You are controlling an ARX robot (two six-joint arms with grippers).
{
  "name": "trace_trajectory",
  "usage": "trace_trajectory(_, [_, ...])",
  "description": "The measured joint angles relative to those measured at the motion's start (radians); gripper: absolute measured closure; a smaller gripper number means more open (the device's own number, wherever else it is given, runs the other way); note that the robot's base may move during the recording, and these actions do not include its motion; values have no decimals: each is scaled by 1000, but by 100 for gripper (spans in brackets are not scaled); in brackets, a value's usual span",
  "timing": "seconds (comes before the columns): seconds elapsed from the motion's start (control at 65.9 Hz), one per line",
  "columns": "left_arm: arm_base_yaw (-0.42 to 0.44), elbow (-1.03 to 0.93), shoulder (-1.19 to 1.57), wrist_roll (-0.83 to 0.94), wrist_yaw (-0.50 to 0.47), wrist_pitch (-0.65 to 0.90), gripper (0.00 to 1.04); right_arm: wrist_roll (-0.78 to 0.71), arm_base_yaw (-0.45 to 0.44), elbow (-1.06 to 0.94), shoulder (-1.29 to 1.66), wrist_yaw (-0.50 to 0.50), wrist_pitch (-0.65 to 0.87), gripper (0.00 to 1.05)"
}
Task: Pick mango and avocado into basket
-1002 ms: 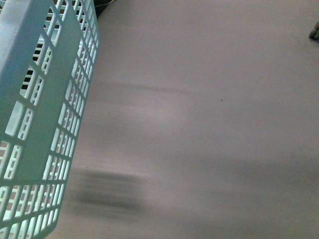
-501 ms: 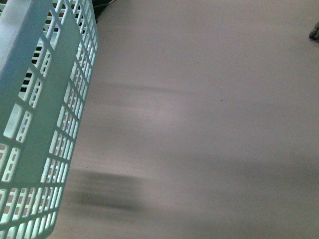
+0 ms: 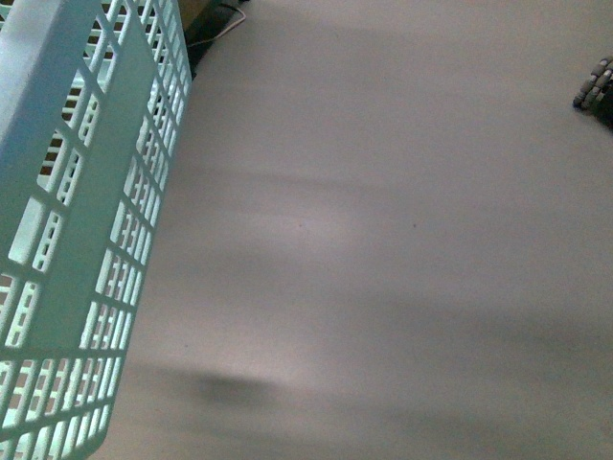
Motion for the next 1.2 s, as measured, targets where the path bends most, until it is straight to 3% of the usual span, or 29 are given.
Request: trace_trajectory(1.199, [0,0,0,0,0,0,91,0,0,0,0,0,0,9])
